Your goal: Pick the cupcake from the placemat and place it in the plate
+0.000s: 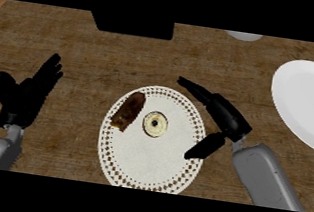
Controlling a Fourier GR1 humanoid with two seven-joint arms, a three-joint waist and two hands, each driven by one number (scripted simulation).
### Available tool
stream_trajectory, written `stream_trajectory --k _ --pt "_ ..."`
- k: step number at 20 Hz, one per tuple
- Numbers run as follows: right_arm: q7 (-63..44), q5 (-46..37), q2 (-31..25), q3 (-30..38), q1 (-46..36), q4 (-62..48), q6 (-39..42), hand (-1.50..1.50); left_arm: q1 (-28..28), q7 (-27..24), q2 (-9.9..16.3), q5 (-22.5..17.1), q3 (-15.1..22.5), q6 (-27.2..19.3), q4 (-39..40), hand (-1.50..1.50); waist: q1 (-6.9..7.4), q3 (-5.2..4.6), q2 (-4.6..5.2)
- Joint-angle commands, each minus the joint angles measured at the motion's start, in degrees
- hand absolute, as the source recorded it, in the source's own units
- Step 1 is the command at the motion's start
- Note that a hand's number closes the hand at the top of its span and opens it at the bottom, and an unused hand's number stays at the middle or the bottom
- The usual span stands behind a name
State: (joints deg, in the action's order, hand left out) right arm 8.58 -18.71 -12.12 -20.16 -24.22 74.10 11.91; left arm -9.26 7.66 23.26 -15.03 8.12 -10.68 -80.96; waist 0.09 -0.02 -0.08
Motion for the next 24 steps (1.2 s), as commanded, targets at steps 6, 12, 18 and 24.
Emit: stream_trajectory --k 6,12,18,24 --pt "-10.5 -11.5 1.8 -6.9 -1.9 1.1 2.2 -1.5 -0.3 2.3 -0.4 1.2 -2.0 1.2 -0.6 0.0 0.14 0.01 0.0" --pt "-16.4 -13.3 3.4 -4.0 -8.4 -1.6 9.2 -1.5 0.8 1.3 -2.6 2.8 -2.5 1.9 -2.7 0.0 0.33 0.01 0.04" --pt "-15.9 -16.8 5.3 -2.9 -7.7 -3.1 13.2 -1.5 1.5 -0.2 -2.9 3.8 -5.7 5.7 0.0 0.0 0.11 0.01 0.06" --pt "-16.9 -20.7 9.5 -1.5 -10.4 -8.1 12.9 -1.5 -1.0 -3.0 -6.2 7.1 -6.4 5.4 5.3 0.0 0.02 0.01 0.12"
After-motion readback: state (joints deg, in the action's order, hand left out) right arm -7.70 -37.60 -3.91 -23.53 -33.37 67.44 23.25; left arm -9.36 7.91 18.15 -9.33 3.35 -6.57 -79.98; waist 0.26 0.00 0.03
